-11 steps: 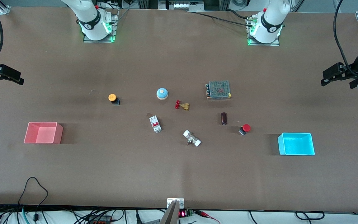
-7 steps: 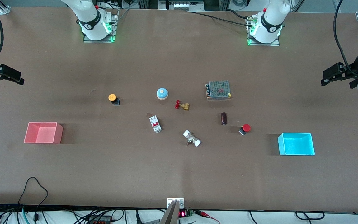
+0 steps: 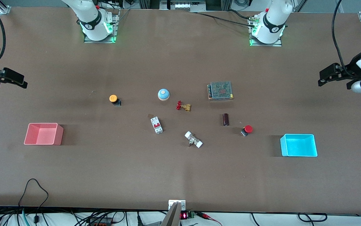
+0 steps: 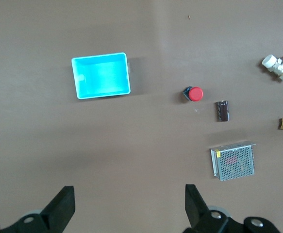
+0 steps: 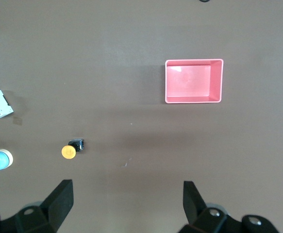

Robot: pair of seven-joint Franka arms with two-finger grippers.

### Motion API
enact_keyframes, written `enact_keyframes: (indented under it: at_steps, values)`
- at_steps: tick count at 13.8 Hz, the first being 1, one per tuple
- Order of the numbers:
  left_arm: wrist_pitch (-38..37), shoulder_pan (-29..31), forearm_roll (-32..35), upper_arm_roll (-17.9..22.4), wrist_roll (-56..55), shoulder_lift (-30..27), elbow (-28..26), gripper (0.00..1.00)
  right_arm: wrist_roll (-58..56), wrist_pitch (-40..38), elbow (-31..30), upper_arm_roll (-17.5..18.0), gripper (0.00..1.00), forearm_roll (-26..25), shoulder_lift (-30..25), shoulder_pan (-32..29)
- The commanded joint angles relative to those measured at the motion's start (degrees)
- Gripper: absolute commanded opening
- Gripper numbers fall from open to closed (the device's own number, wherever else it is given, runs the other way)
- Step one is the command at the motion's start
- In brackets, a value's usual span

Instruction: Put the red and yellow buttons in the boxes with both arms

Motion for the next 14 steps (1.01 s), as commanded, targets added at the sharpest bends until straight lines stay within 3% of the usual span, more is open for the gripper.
enact_keyframes:
  at_steps: [1, 5, 7, 12, 14]
  values:
    - [0.15, -0.09, 0.41, -2.40, -0.96, 3.56, -0.29, 1.00, -0.19, 2.25, -0.17, 0.71, 1.00, 1.00, 3.63, -0.51]
    - [0.06, -0.79, -0.56, -5.66, -5.97, 10.24, 0.06, 1.00, 0.69, 3.76, -0.60, 0.80, 1.00, 0.81, 8.38, 3.00]
    - [1.73, -2.55, 0.40, -5.84, -7.64, 13.50, 0.76, 1.00, 1.13, 4.28, -0.87, 0.89, 1.00, 2.04, 9.53, 5.55]
    - [5.33, -3.61, -4.42, -5.84, -11.95, 20.53, 3.04, 1.00, 8.69, 5.86, -2.19, 0.89, 1.00, 2.84, 12.43, 13.38]
    - [7.26, -3.87, -4.51, -5.92, -12.04, 22.90, 4.53, 1.00, 8.86, 9.71, -6.47, 0.89, 1.00, 2.93, 12.35, 14.69]
